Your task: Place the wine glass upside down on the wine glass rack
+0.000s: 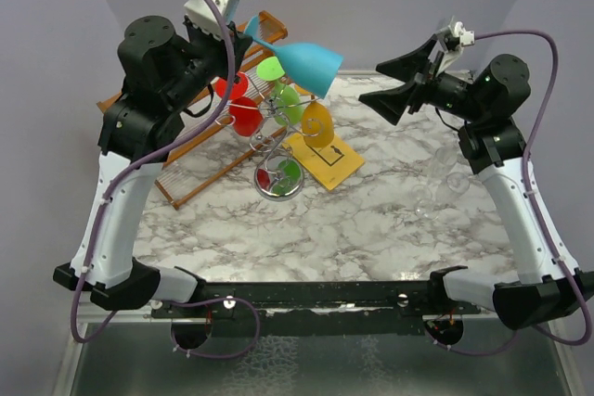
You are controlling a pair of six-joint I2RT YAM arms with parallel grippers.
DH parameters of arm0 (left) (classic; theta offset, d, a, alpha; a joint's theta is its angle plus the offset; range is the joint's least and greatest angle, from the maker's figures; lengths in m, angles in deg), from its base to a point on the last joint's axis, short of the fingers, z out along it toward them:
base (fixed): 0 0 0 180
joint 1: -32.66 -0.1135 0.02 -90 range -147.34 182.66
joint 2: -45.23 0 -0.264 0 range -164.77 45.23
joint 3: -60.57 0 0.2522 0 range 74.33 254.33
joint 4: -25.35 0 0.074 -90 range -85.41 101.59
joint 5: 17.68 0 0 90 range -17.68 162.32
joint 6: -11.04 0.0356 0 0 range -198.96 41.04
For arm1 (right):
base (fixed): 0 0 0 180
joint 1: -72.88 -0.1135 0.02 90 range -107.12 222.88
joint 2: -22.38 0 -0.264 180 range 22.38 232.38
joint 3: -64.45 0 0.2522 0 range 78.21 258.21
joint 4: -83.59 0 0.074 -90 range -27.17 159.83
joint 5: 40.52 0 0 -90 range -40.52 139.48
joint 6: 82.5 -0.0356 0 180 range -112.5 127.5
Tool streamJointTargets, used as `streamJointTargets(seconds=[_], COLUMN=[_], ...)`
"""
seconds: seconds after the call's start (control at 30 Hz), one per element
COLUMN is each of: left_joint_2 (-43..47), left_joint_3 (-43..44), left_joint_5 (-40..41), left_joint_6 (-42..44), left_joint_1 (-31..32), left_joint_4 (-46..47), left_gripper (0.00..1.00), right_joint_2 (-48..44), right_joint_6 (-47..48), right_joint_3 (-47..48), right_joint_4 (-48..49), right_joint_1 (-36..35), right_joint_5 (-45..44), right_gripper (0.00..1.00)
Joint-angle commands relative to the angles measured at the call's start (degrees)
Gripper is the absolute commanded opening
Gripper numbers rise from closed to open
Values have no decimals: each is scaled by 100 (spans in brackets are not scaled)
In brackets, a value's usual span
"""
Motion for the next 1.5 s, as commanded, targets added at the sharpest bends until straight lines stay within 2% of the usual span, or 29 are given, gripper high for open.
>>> streamJointTargets(seconds=[0.0,0.1,0.23,0.37,0.53,0.7,0.83,1.03,1.47], left_joint_2=[303,386,542,725,907,1189,1365,1532,1349], left_joint_3=[454,799,1210,1452,1790,1817,1755,1402,-802], left_joint_5=[750,1075,1426,1799,940,196,-185,-754,-848], left_joint_6=[972,1642,2744,3269,3904,4964,5466,5844,6632], left_joint_1=[-55,-59,-60,-55,-92,-284,-442,-595,-601], left_joint_4=[-217,-417,-779,-1130,-1987,-3024,-3536,-3986,-3633], left_gripper=[0,0,0,0,0,0,0,0,0], right_joint_2=[-236,-252,-380,-618,-752,-964,-1161,-1341,-1405], right_joint_6=[954,1318,2251,3268,4606,5564,5849,5949,5930], right_joint_3=[391,493,485,245,7,-575,-1030,-1313,-1408], right_joint_4=[-811,-1051,-1512,-1919,-2769,-3482,-3628,-3677,-3673], right_joint_1=[12,13,12,13,12,13,12,12,12], right_joint_5=[-362,-558,-518,-566,-296,571,1072,1106,1154], right_gripper=[98,100,99,100,100,100,100,100,100])
